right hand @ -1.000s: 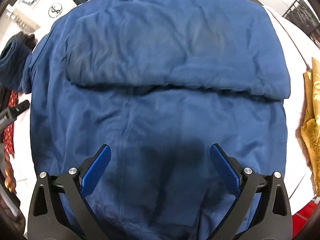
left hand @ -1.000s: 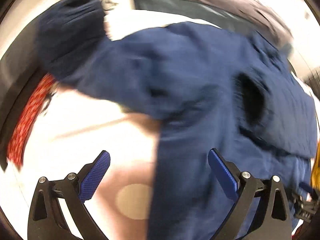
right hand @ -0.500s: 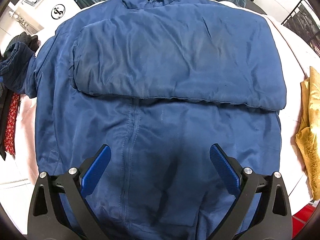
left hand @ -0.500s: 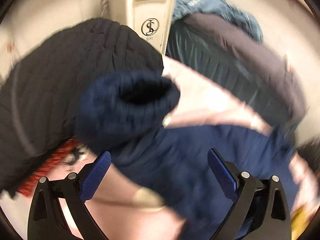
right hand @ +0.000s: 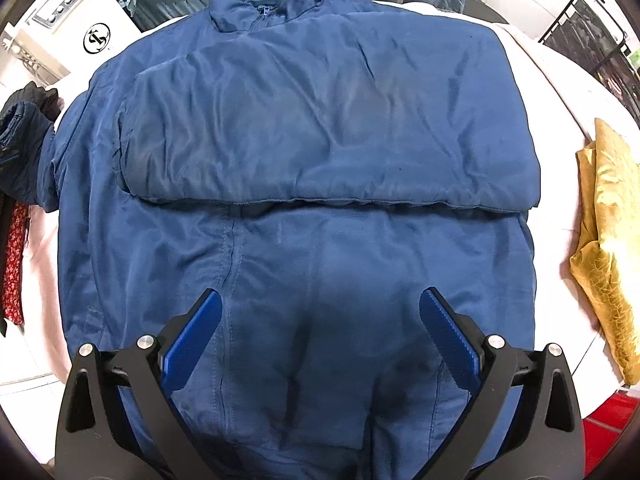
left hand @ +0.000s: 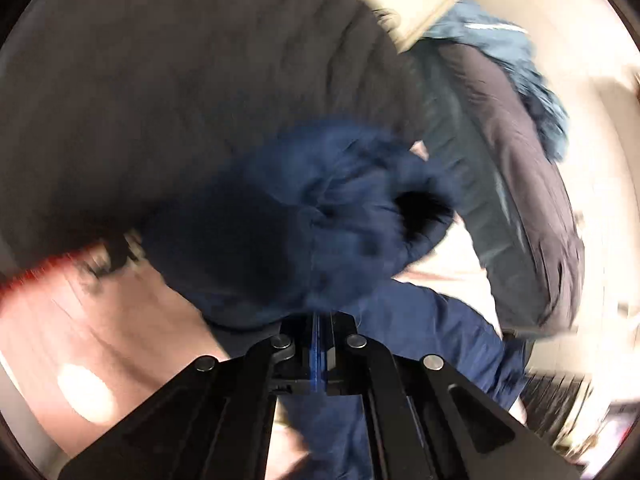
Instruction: Fold large clothes
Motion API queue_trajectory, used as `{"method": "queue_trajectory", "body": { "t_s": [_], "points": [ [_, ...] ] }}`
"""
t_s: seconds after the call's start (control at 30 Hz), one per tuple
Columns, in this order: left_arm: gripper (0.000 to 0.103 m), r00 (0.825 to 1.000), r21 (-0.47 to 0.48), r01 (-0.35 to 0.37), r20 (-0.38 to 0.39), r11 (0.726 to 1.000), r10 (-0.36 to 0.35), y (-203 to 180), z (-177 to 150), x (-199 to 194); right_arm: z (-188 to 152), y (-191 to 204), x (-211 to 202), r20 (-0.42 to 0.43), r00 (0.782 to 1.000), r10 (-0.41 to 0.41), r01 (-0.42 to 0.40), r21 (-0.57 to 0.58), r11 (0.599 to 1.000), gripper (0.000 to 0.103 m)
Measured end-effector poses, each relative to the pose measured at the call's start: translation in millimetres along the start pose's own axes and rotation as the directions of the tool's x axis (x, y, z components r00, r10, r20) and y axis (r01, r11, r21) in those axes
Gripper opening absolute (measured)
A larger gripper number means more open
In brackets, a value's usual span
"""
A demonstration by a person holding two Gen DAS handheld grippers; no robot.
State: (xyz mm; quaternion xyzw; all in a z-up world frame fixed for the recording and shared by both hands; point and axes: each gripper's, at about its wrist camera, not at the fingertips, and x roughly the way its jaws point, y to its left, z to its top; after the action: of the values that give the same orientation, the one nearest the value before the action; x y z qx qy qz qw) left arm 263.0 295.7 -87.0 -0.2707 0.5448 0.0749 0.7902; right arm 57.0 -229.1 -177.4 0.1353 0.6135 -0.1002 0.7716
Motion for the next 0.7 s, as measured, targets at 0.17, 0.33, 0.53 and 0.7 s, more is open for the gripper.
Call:
{"method": "queue_trajectory", "body": {
  "t_s": [0.17,0.33,0.53,0.7],
  "points": [
    [0.000,0.988,0.284,0.006,0.149,0.959,-0.050,3.1,6.2,-100.9,6.3,12.3,3.2,-0.003,1.000,0.022,-0.022,-0.021,1.000,0.098],
    [0.000,0.948,0.281,-0.065,0.318,0.958,-0.029,54.7,36.0,-208.9,13.3,37.6,6.2,-0.004,0.998,0.062,-0.062,-0.074,0.995,0.098],
    [0.032,0.964,0.147,-0.078,0.262,0.986,0.037,109.7,27.2,-219.7,14.1,66.3,2.7,0.001,0.993,0.116,-0.115,-0.123,0.986,0.098],
    [0.082,0.979,0.090,0.138,0.140,0.986,-0.150,85.4,-12.4,-152.1,9.8,77.3,11.5,-0.040,0.995,0.096,-0.101,-0.159,0.982,0.098]
  ]
}}
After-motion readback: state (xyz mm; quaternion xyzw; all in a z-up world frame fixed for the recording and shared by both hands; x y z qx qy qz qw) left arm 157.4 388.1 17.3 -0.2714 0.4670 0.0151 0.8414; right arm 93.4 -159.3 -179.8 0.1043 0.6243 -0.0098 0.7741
